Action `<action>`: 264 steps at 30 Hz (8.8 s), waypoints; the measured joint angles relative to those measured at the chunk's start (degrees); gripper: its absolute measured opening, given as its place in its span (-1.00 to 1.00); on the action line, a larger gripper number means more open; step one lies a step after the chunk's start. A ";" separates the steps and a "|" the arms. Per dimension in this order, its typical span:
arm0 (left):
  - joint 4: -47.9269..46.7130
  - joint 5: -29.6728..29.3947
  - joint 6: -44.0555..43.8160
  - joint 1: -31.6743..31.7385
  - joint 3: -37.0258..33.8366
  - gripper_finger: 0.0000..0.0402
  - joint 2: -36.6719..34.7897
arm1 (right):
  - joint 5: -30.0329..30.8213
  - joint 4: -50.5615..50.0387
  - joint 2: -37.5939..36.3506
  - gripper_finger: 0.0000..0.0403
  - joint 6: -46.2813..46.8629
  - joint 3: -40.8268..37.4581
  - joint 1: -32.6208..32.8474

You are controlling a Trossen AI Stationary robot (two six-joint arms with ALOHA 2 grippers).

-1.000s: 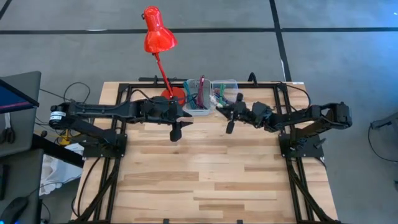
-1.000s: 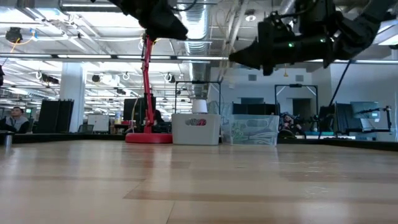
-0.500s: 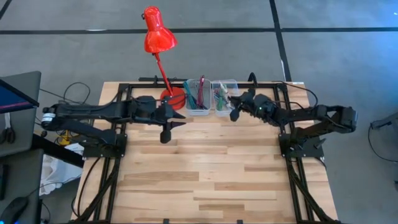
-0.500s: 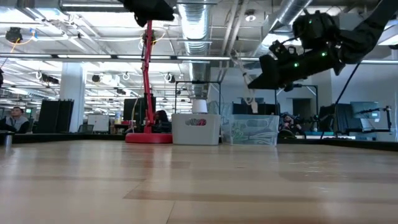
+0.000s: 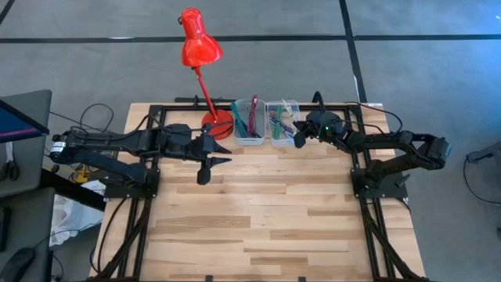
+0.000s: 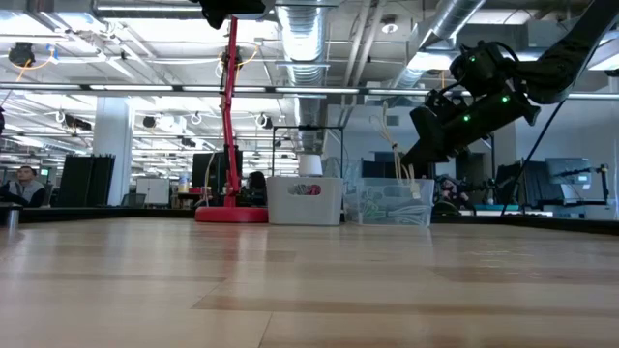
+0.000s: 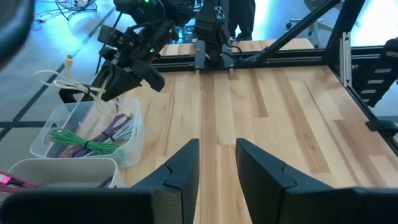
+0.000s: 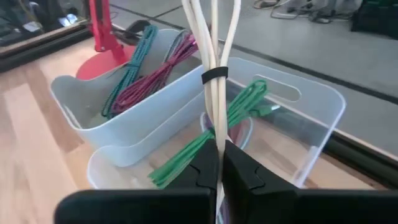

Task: Pick & Place USB Port
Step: Put the white charger cable into the transparent bin, then return to Home Position

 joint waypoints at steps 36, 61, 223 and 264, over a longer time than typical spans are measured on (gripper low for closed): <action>-0.78 0.00 -2.03 0.30 -0.04 -0.48 0.02 | -2.98 11.80 -8.34 -0.70 -7.13 0.04 8.78; 7.82 0.00 -2.03 0.48 -0.06 -0.48 -0.36 | -3.79 11.41 -13.20 -0.70 -5.05 0.04 12.07; 22.94 19.54 1.01 -9.64 -53.58 -0.48 -62.47 | -14.34 -32.19 -74.14 -0.70 -8.44 -13.44 32.79; 25.43 13.94 2.37 -9.62 -56.19 -0.48 -62.29 | -4.83 -32.93 -74.14 -0.70 -11.96 -16.40 43.41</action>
